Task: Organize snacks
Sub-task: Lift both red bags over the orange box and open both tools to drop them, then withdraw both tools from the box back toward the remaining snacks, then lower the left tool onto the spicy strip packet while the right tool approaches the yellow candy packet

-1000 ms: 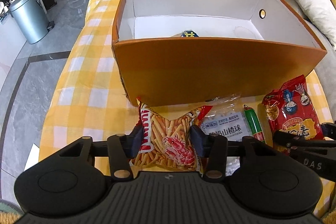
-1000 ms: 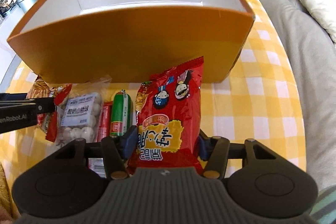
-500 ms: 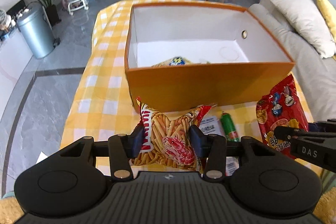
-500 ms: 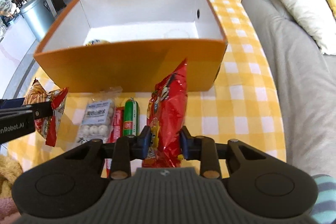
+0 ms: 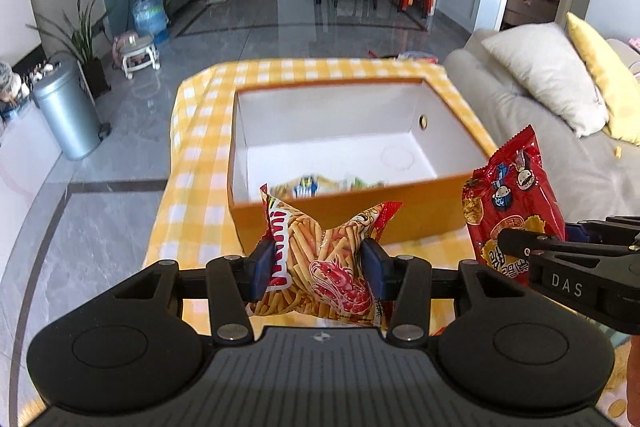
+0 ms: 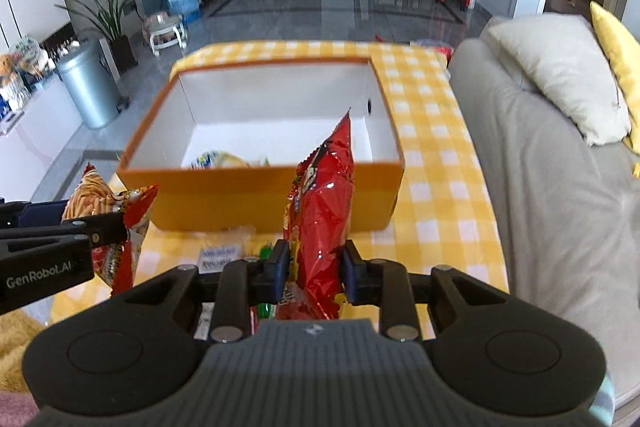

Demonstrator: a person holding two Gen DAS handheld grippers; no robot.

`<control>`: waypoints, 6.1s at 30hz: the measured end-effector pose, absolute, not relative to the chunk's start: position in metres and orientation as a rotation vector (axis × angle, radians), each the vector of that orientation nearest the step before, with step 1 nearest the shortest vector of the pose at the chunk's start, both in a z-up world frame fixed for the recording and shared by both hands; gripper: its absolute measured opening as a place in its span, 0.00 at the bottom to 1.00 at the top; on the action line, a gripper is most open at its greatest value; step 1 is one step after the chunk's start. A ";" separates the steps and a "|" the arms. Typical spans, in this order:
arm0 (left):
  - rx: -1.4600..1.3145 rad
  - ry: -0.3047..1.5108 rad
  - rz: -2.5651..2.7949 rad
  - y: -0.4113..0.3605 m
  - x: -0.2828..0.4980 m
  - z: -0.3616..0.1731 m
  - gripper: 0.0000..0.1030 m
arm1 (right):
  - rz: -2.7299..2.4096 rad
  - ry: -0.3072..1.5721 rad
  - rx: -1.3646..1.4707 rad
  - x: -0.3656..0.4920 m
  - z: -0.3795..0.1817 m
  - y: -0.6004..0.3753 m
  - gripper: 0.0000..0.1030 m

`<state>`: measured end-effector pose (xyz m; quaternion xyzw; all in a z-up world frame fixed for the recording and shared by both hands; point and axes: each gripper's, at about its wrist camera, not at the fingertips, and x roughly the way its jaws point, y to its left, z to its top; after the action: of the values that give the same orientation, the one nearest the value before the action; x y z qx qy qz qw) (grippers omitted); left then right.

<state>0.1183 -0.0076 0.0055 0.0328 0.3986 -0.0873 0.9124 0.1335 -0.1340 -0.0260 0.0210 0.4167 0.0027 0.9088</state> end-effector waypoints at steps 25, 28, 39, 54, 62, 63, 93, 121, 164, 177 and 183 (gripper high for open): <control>0.166 0.767 -0.228 -0.020 0.230 0.039 0.51 | 0.090 0.730 0.007 0.237 0.045 -0.132 0.23; 0.173 0.810 -0.236 -0.019 0.249 0.029 0.51 | 0.100 0.760 -0.007 0.259 0.034 -0.127 0.23; 0.293 0.937 -0.247 -0.022 0.301 -0.016 0.51 | 0.118 0.895 -0.049 0.325 -0.014 -0.113 0.23; 0.407 1.084 -0.283 -0.036 0.322 -0.071 0.51 | 0.132 1.118 -0.027 0.359 -0.089 -0.114 0.23; 0.404 1.096 -0.274 -0.035 0.327 -0.073 0.52 | 0.134 1.139 -0.013 0.369 -0.098 -0.115 0.24; 0.404 1.096 -0.273 -0.035 0.327 -0.073 0.52 | 0.135 1.137 -0.014 0.369 -0.098 -0.115 0.24; 0.391 0.830 -0.203 -0.042 0.264 0.022 0.70 | 0.083 0.948 -0.081 0.315 -0.013 -0.128 0.59; 0.239 0.684 -0.194 -0.031 0.122 0.057 0.71 | 0.130 0.767 0.045 0.140 0.027 -0.138 0.62; 0.061 1.224 -0.214 -0.011 0.112 -0.109 0.73 | -0.114 1.349 0.425 0.096 -0.166 -0.206 0.67; 0.041 1.248 -0.209 -0.008 0.123 -0.119 0.73 | -0.033 1.291 0.218 0.122 -0.172 -0.164 0.58; 0.046 1.257 -0.210 -0.010 0.128 -0.129 0.75 | -0.059 1.301 0.201 0.122 -0.172 -0.167 0.59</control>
<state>0.1275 -0.0101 -0.1289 0.0212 0.5870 -0.0978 0.8034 0.1222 -0.1670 -0.1717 0.0935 0.6046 -0.0274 0.7906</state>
